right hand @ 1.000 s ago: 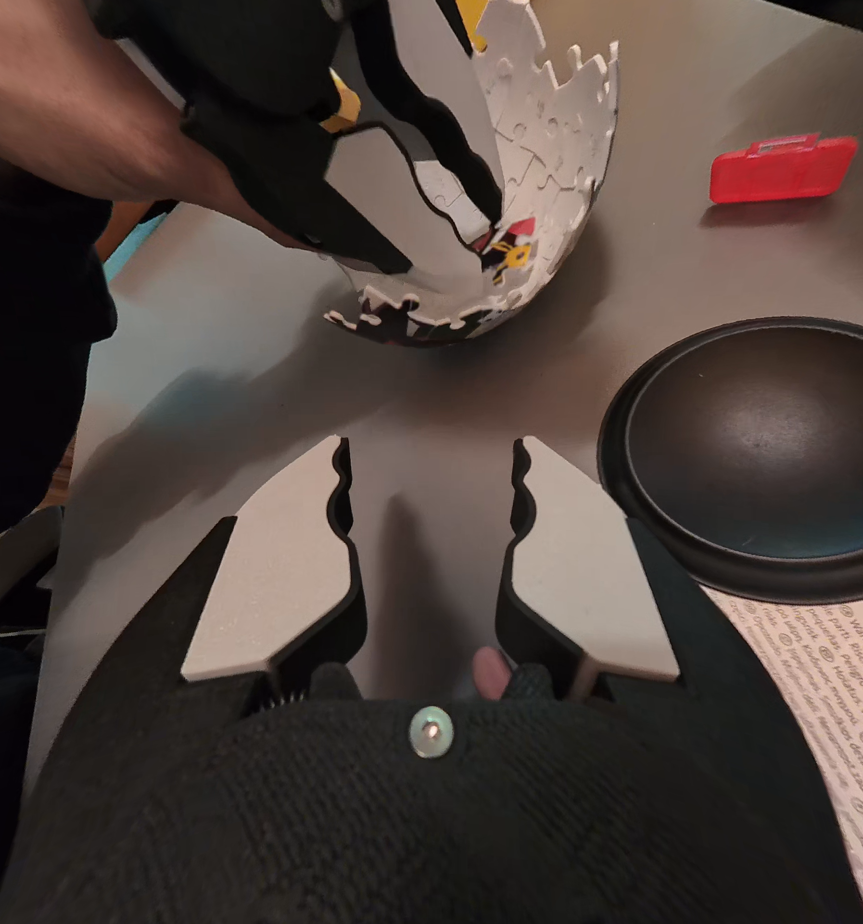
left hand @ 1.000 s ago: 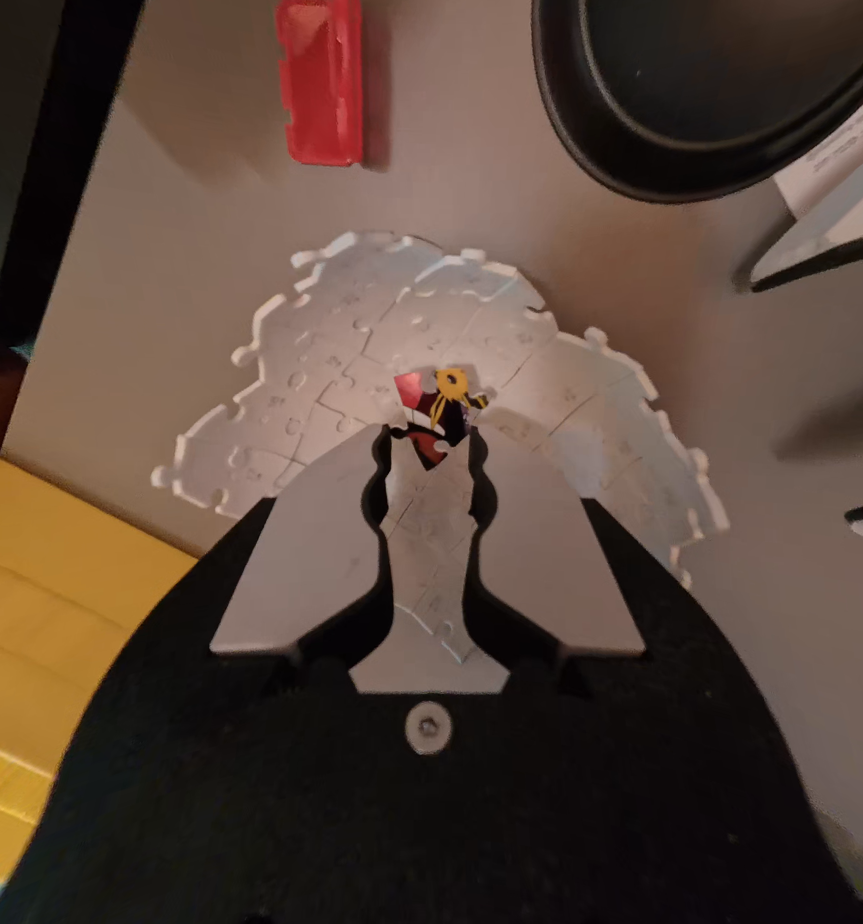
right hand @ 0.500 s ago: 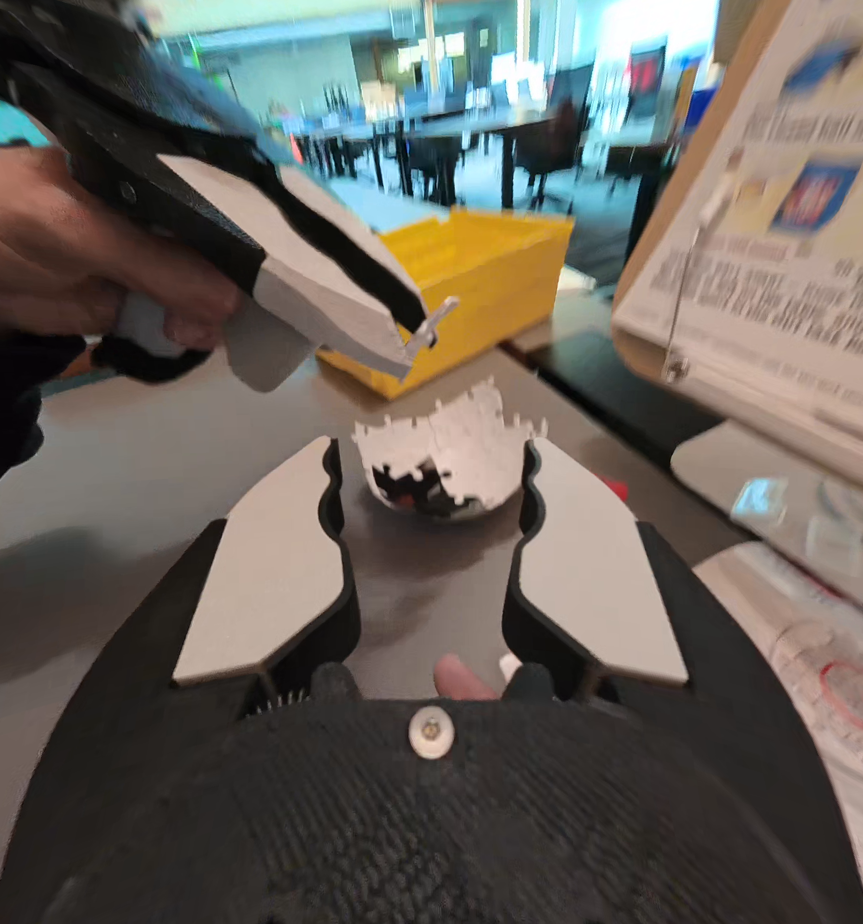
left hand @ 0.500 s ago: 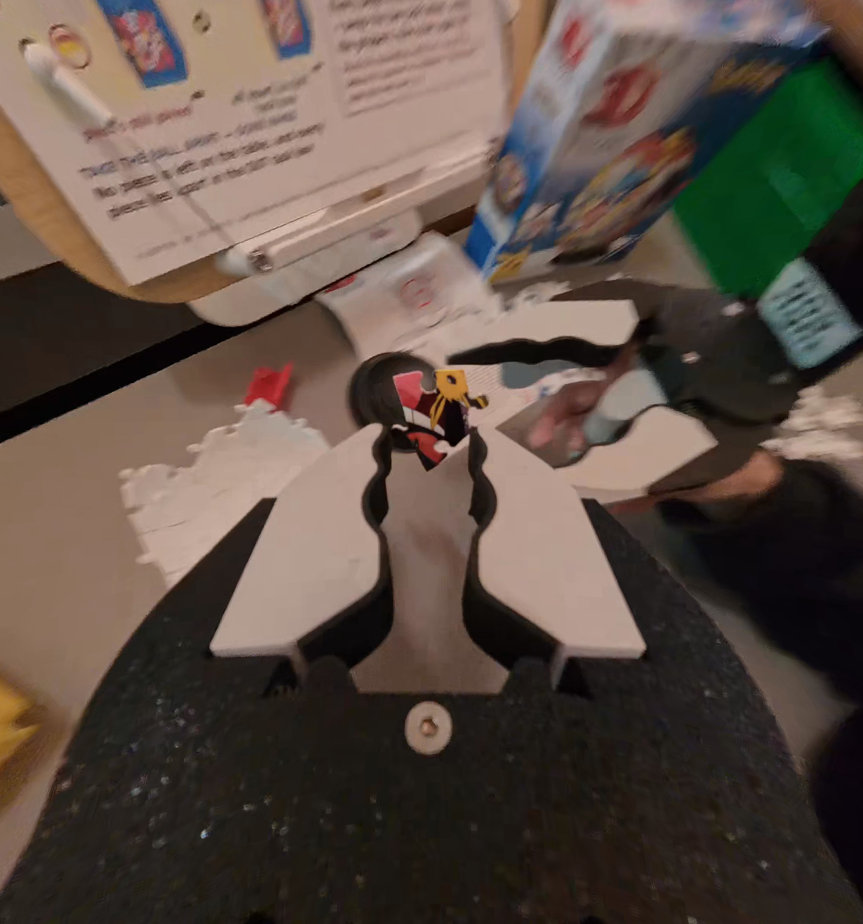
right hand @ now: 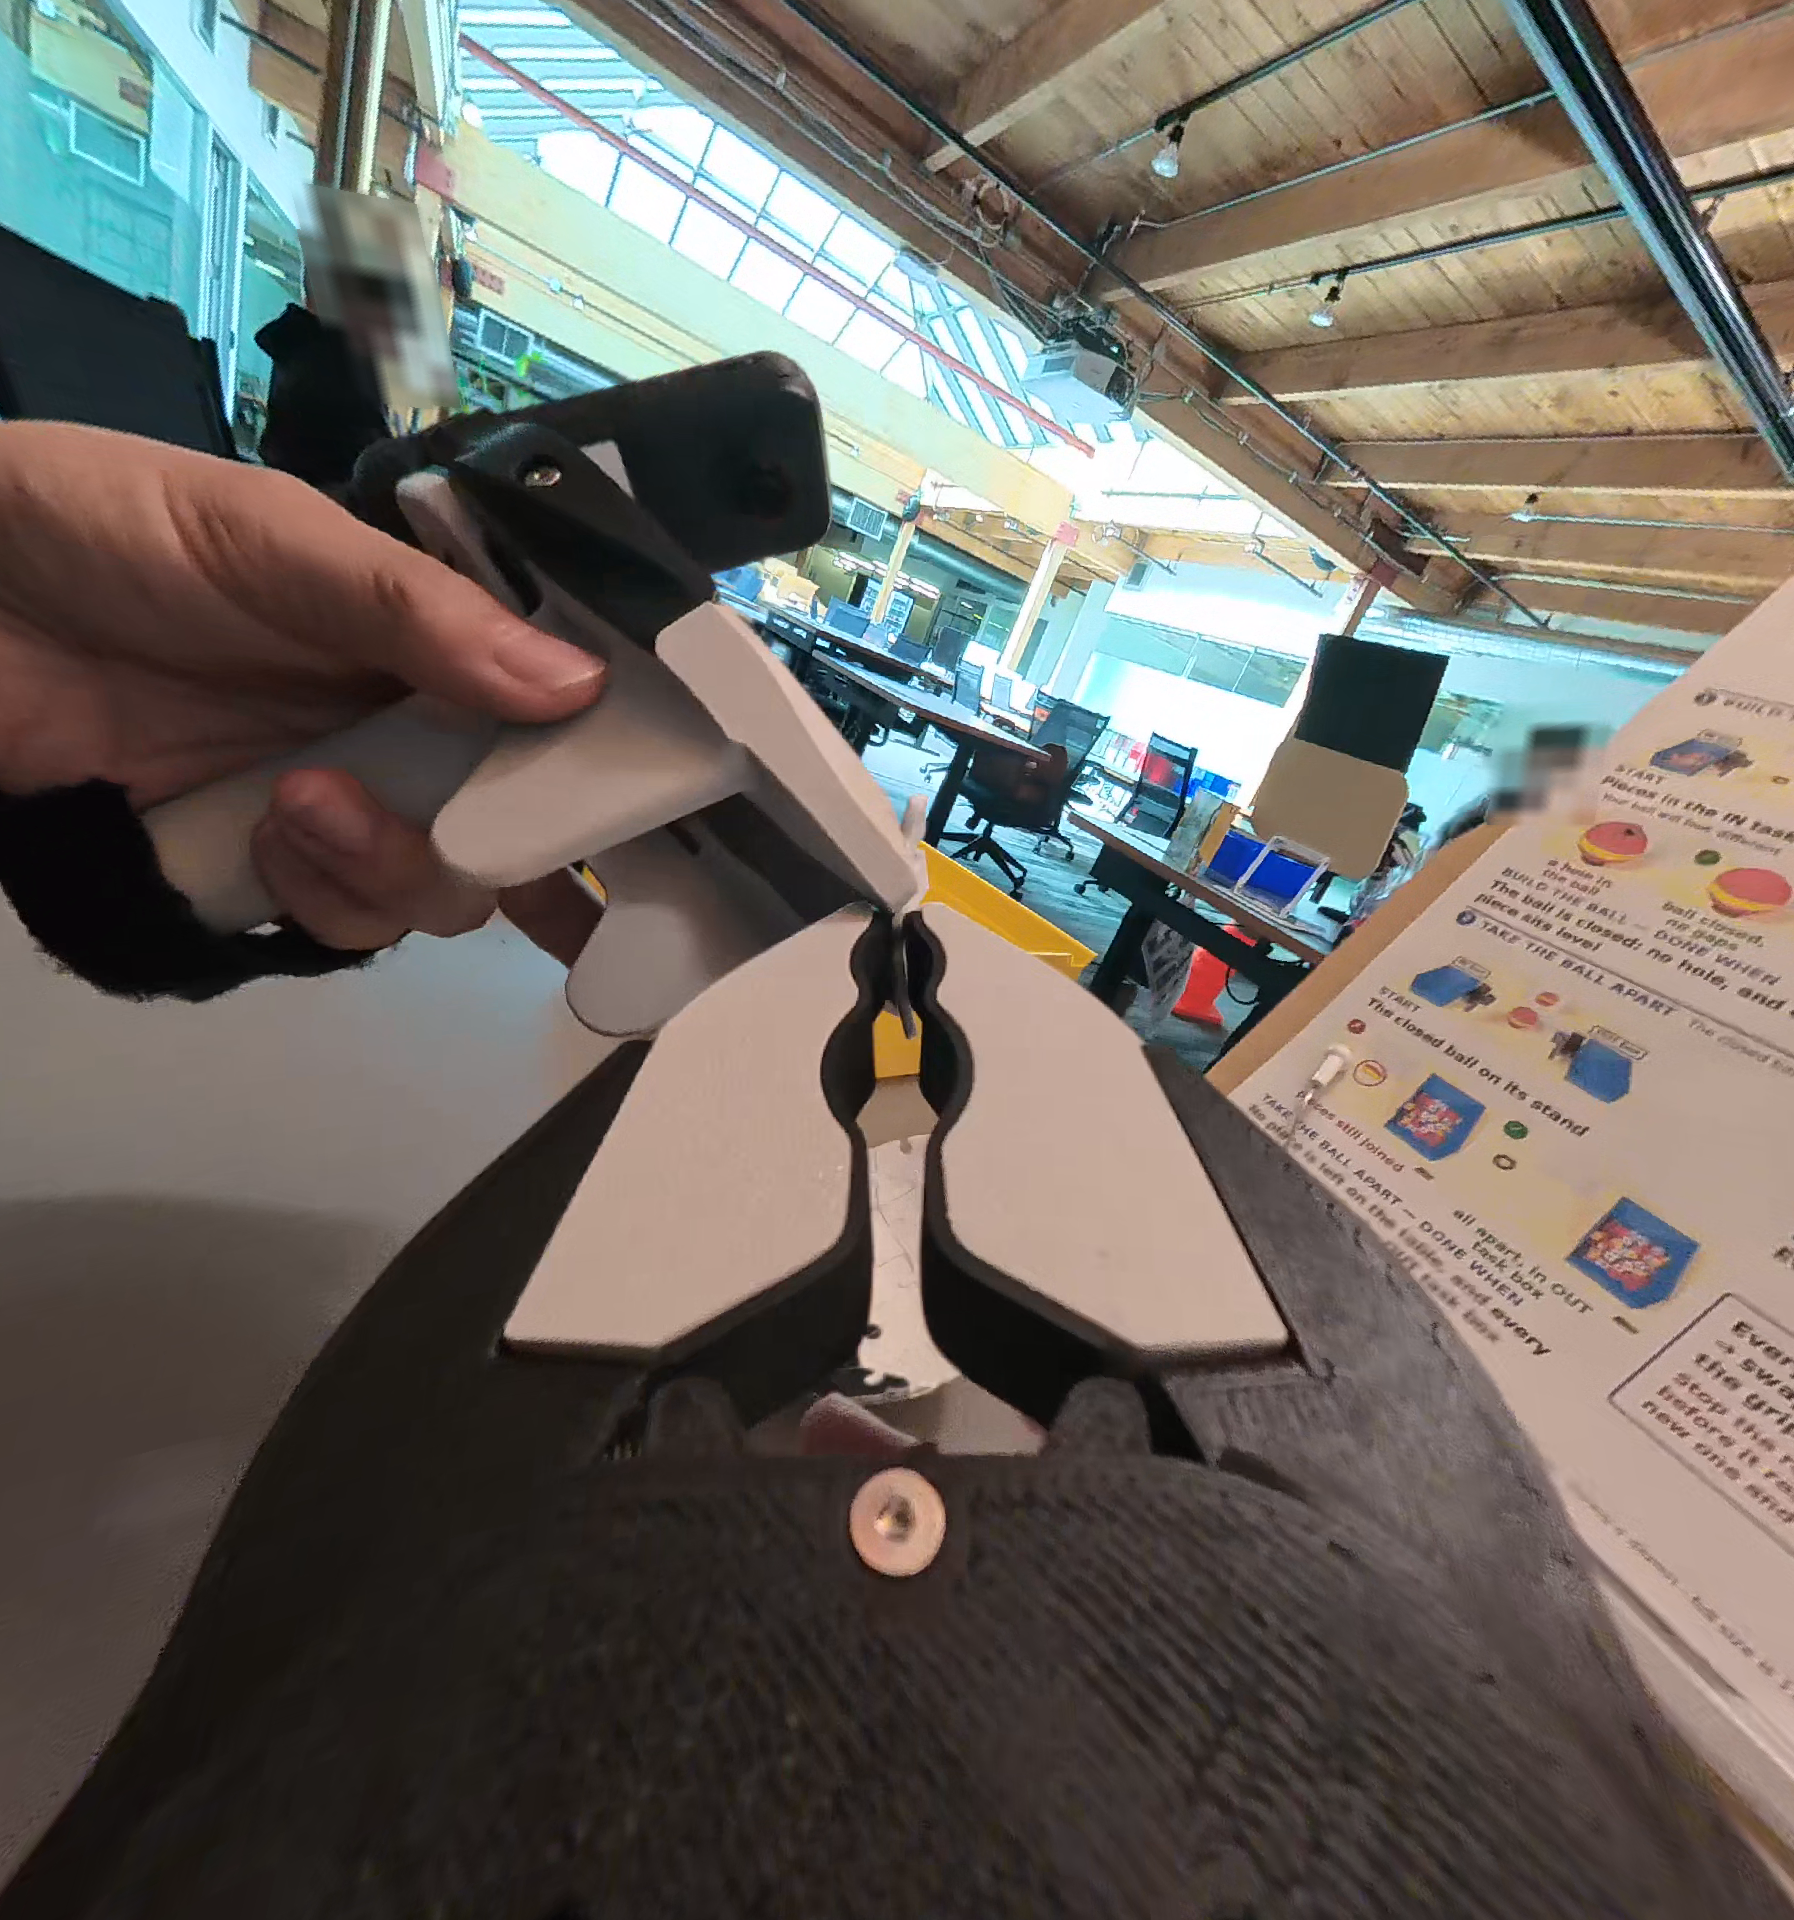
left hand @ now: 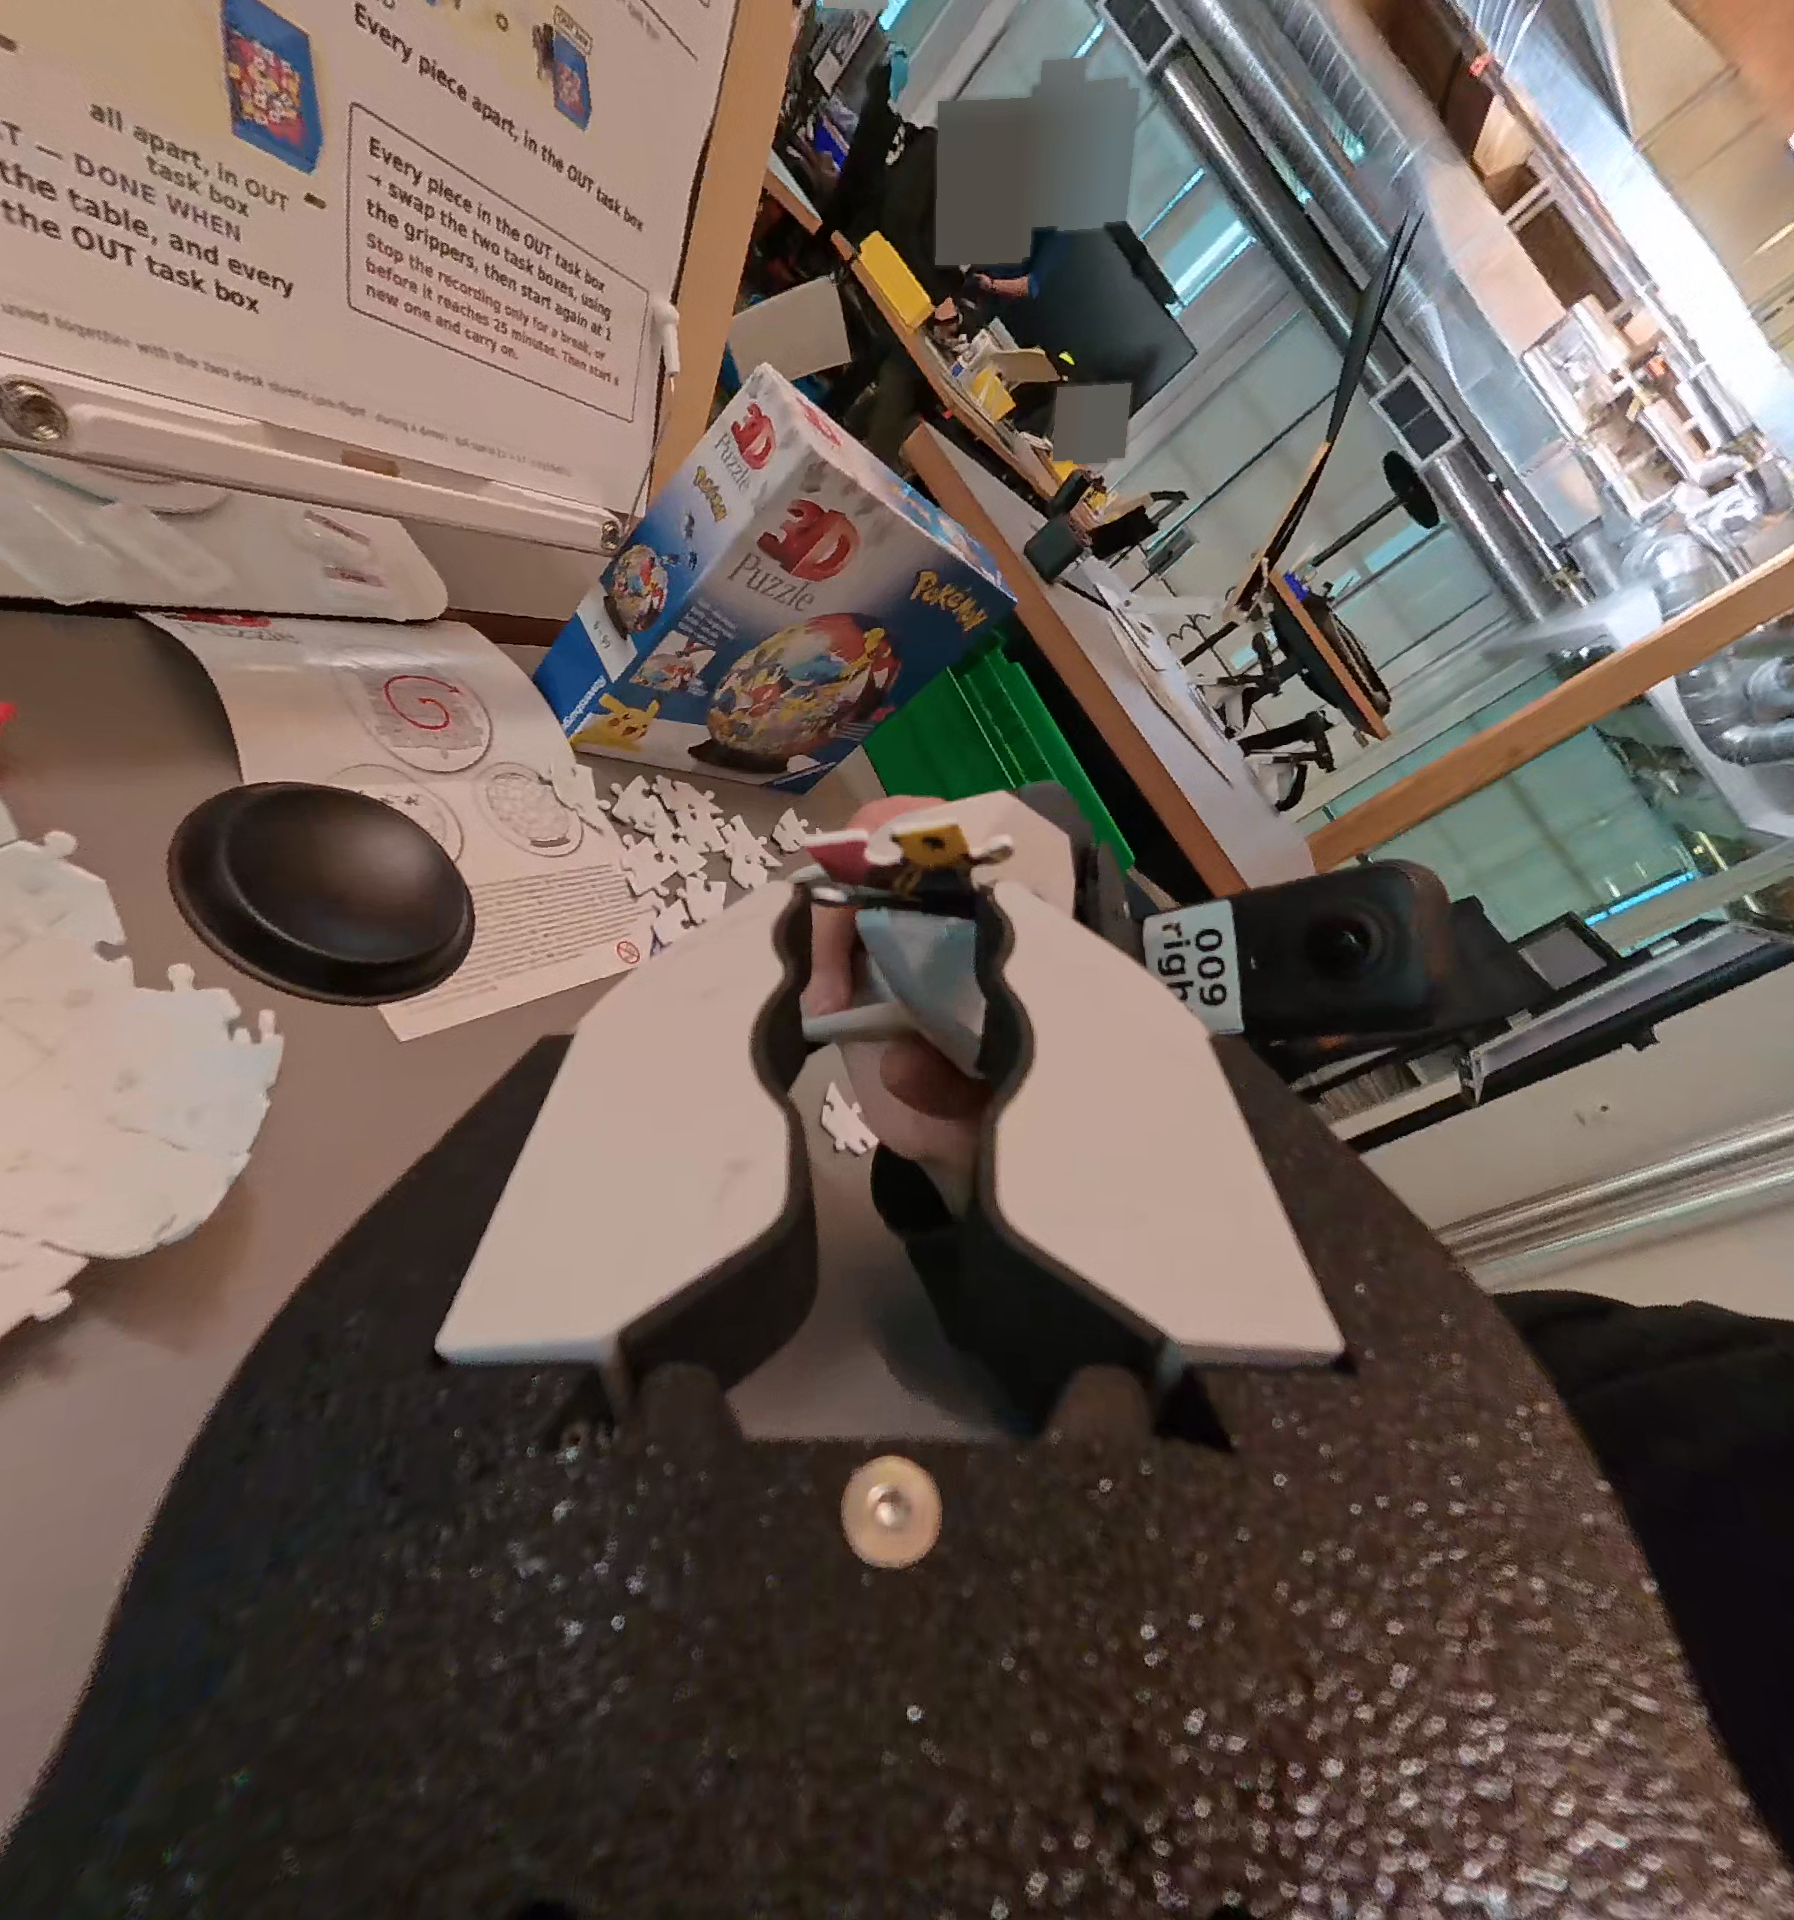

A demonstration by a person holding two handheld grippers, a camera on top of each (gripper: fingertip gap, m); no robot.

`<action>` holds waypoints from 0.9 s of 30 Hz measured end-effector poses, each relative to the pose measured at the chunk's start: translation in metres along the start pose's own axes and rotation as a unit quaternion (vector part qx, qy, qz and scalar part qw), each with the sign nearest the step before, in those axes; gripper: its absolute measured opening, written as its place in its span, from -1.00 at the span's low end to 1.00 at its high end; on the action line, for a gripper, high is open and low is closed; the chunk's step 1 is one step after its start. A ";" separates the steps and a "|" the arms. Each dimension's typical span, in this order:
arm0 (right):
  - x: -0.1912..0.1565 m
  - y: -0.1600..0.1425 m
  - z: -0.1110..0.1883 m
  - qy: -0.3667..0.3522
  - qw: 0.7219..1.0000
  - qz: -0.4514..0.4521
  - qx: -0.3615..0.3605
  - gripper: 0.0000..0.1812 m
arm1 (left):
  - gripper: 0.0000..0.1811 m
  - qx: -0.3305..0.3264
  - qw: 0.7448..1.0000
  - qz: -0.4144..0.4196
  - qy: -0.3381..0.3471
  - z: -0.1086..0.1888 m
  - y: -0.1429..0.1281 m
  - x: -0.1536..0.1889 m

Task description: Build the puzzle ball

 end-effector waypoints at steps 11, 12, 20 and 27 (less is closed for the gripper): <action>0.060 -0.013 0.040 0.044 0.996 0.009 -0.073 -0.97 | -0.43 -0.292 0.852 -0.388 0.198 0.022 0.065 -0.059; 0.061 -0.018 0.042 0.045 0.995 0.026 -0.089 -0.97 | -0.39 -0.347 0.819 -0.410 0.203 0.017 0.067 -0.073; 0.058 -0.037 0.046 0.081 0.986 0.044 -0.141 -0.97 | -0.34 -0.605 0.689 -0.385 0.102 -0.028 0.054 -0.152; 0.066 -0.051 0.053 0.091 0.984 0.009 -0.153 -0.97 | -0.50 -0.685 0.617 -0.381 0.067 -0.046 0.050 -0.177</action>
Point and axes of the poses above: each gripper's, where its closed fingertips meet, z back along the fingers, y out of its top, x = y × z across the jaws, the point moved 6 cm from there along z, back along the fingers, and after that the axes turned 12 degrees about -y, right-handed, at the moved point
